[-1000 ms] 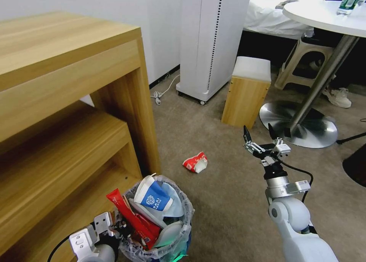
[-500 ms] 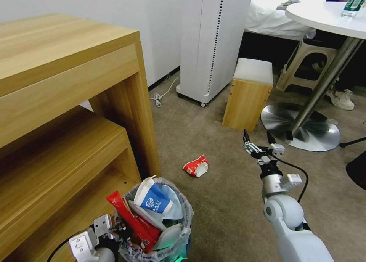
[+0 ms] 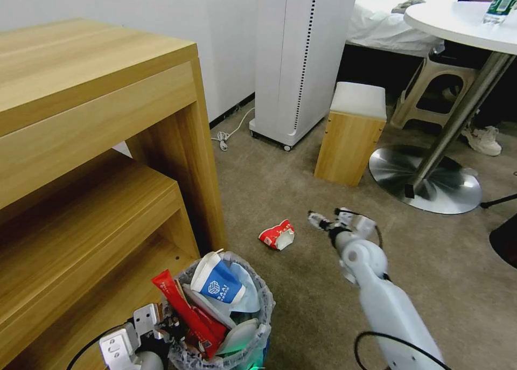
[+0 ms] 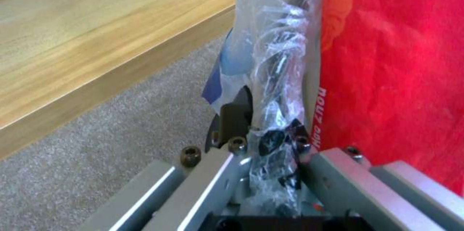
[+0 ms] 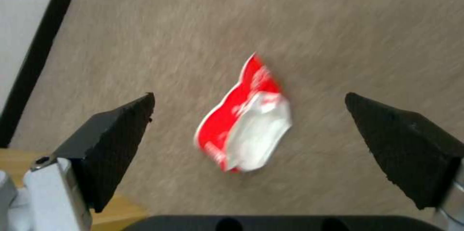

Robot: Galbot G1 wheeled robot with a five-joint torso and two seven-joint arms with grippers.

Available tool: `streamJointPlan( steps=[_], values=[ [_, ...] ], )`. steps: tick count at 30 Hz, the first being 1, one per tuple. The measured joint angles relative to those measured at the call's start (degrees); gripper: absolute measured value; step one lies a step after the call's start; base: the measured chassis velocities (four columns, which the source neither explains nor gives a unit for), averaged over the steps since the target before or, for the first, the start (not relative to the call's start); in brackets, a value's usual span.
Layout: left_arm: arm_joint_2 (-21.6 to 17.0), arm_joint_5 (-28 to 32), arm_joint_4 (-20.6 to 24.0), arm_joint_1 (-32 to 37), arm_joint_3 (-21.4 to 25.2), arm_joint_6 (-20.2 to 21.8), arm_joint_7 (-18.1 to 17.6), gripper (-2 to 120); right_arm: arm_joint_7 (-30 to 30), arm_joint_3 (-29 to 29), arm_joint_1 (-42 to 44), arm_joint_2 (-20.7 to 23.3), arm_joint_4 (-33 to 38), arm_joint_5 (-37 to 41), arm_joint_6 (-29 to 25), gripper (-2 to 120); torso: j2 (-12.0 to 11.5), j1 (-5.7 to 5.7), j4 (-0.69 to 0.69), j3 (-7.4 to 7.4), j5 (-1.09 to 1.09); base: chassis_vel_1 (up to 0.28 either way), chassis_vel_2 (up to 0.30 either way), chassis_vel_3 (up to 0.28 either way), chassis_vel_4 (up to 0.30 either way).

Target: Pick up the trash bin and place the garbage on the floor into it.

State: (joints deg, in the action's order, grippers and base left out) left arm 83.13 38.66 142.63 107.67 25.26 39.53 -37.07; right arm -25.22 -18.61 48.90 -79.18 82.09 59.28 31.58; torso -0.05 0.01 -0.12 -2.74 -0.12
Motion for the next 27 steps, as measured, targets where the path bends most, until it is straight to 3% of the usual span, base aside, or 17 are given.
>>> streamJointPlan(
  steps=[16, 27],
  values=[
    [0.35, -0.51, 0.27, 0.52, 0.49, 0.01, -0.09, 1, 2.67, -4.32, -11.89, -9.11, -21.34, -4.85, 2.05, 100, 0.00, 0.00, 0.00, 0.00, -0.01, 0.000, 0.000, 0.000, 0.000],
    [0.52, -1.12, 0.55, 0.76, 0.02, -0.03, -0.12, 1, 5.27, -9.57, -14.77, -13.20, -29.91, -10.69, 2.17, 100, 0.00, 0.00, 0.00, 0.00, -0.01, 0.000, 0.000, 0.000, 0.000]
  ],
)
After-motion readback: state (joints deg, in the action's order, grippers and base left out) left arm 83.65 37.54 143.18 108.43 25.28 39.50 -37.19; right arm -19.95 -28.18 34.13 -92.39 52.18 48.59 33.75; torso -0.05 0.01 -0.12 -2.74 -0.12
